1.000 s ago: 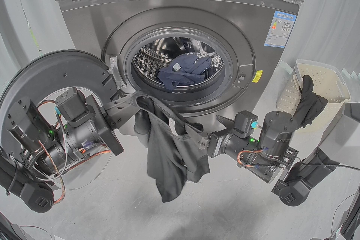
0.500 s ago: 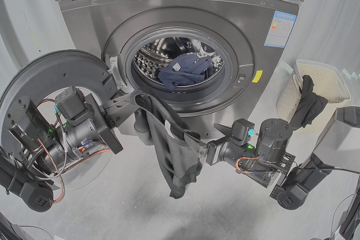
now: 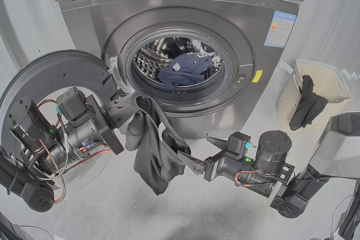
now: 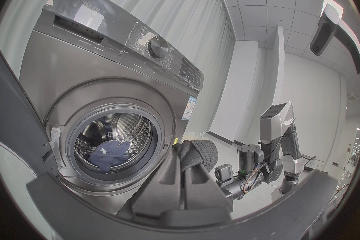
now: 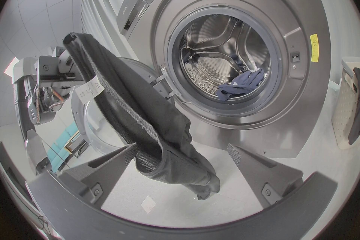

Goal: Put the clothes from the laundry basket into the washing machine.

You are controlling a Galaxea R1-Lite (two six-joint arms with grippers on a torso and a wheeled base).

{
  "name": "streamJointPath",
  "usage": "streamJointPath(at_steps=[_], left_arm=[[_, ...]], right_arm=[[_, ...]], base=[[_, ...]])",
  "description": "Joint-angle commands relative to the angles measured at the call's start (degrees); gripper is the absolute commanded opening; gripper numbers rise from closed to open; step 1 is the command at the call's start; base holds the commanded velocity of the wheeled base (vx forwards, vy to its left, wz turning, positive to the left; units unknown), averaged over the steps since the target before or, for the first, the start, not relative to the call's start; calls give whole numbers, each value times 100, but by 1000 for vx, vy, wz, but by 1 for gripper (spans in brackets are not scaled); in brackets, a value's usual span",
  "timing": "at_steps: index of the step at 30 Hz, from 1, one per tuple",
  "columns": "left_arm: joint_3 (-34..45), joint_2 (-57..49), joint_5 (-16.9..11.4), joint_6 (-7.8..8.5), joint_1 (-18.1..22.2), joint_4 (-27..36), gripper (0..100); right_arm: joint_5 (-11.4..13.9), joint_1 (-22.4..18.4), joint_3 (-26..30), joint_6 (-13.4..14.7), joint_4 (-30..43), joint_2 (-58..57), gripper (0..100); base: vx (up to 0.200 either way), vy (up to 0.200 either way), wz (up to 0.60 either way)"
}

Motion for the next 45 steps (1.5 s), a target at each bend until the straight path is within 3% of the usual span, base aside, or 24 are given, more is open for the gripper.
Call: streamJointPath(at_steps=[1,7,20,36,45], left_arm=[[5,6,8,-2,1,-1,0],[5,14,-1,-2,10,-1,0],[14,58,8,-2,1,-1,0],[-65,208,43,16,89,-1,0],[-65,146,43,-10,89,-1,0]], right_arm=[[105,14,131,10,-120,203,100],[220,119,87,10,-401,467,100],[220,207,69,-34,-445,432,100],[202,427,878,-25,-472,-236,100],[176,102,412,-157,-445,564,100]], base=[[0,0,0],[0,0,0],[0,0,0],[0,0,0],[0,0,0]])
